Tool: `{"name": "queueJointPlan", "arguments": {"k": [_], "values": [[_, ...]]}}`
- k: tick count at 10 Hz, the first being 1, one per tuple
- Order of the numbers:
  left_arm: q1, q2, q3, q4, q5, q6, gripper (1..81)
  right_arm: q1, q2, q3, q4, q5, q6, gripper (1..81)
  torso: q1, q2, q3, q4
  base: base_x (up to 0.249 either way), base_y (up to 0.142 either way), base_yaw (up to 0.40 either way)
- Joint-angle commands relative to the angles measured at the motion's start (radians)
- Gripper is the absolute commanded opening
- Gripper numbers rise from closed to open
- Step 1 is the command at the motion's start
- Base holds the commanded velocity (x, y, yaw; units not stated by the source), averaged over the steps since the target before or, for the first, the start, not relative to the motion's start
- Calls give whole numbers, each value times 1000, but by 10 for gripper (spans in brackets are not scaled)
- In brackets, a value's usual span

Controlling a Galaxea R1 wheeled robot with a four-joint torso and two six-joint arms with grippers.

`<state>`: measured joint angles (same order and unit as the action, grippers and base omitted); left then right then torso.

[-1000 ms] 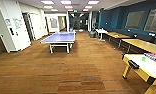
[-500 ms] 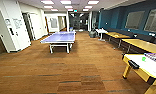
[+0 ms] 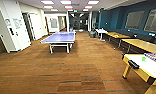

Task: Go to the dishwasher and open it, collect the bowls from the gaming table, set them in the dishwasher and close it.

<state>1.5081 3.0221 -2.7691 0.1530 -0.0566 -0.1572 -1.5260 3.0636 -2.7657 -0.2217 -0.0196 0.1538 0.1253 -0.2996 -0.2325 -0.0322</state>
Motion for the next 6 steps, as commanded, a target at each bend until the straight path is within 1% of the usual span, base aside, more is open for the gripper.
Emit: {"name": "queueJointPlan", "arguments": {"k": [1, 2, 3, 4, 5, 6], "values": [[-39, -3, -3, 5, 50, 5, 811, 49, 2, 3, -1, -53, 1, 811, 0, 0, 0, 0, 0, 0, 0], [-39, -3, -3, 6, 50, 5, 811, 49, 2, 3, -1, -53, 3, 811, 0, 0, 0, 0, 0, 0, 0], [-39, -2, -1, 7, 50, 8, 811, 49, 2, 3, -1, -53, 3, 811, 0, 0, 0, 0, 0, 0, -134], [-38, -3, 0, 13, 49, 19, 811, 49, 2, 3, -1, -53, 3, 811, 0, 0, 0, 0, 0, 0, -211], [-33, 0, 2, 34, 47, 22, 811, 49, 2, 3, -1, -53, 3, 811, 0, 0, 0, 0, 0, 0, -343], [-33, 3, 2, 43, 47, 22, 811, 49, 2, 3, -1, -53, 1, 811, 0, 0, 0, 0, 0, 0, -380]]}}
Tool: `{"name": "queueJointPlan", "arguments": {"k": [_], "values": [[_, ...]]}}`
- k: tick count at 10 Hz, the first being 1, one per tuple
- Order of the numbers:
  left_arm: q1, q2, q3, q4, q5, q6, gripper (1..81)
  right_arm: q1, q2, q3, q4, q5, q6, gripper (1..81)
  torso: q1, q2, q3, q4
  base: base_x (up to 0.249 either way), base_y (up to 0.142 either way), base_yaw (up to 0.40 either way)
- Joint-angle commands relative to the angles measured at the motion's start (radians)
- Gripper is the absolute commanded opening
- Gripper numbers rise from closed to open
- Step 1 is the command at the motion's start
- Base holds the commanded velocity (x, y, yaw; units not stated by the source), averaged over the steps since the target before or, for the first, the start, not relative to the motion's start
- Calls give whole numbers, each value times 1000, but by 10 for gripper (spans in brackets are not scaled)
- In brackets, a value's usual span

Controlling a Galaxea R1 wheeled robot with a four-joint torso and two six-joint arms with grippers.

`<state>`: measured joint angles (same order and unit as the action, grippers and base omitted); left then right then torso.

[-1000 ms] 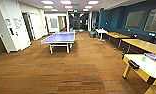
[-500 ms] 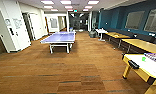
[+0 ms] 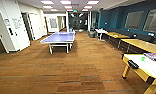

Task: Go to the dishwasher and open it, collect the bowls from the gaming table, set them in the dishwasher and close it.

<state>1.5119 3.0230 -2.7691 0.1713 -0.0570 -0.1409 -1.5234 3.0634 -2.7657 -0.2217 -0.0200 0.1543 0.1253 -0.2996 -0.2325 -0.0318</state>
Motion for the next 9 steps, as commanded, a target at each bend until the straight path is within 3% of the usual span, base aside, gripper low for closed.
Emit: {"name": "queueJointPlan", "arguments": {"k": [1, 9], "values": [[-37, 2, 2, 31, 48, 6, 811, 48, 2, 2, -1, -52, 1, 811, 0, 0, 0, 0, 0, 0, -392], [-37, 1, 0, 31, 48, 6, 811, 47, 2, 3, -1, -52, 2, 811, -1, 0, 0, 0, 0, 0, -398]]}}
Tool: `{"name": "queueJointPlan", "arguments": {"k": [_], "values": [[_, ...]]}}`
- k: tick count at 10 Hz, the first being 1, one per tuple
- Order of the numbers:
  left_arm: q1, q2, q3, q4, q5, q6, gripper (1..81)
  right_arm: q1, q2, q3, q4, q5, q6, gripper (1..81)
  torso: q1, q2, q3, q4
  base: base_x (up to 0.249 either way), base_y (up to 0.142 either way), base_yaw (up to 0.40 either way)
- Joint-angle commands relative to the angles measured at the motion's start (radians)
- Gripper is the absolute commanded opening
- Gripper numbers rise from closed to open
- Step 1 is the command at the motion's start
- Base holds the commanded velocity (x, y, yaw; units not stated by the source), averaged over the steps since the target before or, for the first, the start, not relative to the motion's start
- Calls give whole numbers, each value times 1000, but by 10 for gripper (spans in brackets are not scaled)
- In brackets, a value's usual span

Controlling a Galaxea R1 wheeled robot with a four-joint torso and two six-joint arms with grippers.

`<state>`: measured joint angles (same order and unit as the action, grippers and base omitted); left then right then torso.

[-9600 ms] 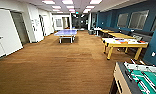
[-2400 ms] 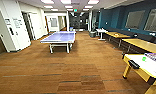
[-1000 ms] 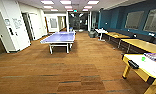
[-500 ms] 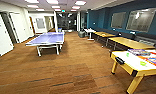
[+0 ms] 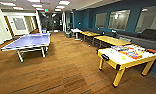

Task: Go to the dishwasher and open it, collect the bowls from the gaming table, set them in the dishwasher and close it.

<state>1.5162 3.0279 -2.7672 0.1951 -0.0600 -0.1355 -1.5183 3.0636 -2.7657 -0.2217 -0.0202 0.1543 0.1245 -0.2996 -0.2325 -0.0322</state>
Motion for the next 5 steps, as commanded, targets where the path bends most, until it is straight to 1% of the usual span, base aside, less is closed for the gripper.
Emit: {"name": "queueJointPlan", "arguments": {"k": [1, 5], "values": [[-41, -4, -2, 7, 51, 1, 811, 42, 2, 3, -1, -53, 1, 811, 0, 0, 0, 0, 0, 0, -398], [-41, -6, -2, 7, 51, 1, 811, 40, 0, -1, -1, -52, 2, 811, 0, 0, 0, 0, 0, 0, -398]]}}
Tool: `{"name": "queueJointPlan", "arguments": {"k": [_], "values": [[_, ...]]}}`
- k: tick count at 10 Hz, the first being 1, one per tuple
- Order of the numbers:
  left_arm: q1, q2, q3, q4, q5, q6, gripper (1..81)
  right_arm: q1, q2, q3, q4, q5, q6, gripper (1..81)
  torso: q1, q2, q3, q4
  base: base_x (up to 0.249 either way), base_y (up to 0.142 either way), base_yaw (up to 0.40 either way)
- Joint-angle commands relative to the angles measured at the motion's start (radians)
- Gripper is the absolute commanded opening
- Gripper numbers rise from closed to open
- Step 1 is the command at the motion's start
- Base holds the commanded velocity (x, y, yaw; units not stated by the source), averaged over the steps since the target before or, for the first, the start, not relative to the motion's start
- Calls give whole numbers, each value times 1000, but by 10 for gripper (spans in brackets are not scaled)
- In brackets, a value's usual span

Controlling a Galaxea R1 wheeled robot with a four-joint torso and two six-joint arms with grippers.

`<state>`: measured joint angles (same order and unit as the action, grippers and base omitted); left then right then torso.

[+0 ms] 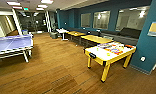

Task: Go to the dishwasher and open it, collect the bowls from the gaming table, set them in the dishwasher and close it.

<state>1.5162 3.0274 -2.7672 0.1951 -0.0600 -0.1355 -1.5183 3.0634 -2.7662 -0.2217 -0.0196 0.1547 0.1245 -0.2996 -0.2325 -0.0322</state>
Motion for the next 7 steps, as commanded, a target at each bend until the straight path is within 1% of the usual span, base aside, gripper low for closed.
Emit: {"name": "queueJointPlan", "arguments": {"k": [1, 7], "values": [[-41, -5, -2, 6, 51, 1, 811, 42, 1, 1, -1, -53, 2, 811, 0, 0, 0, 0, 0, 0, -398], [-41, -7, 0, 6, 51, 1, 811, 43, 2, 2, -1, -53, 0, 811, 0, 0, 0, 0, 0, 0, -398]]}}
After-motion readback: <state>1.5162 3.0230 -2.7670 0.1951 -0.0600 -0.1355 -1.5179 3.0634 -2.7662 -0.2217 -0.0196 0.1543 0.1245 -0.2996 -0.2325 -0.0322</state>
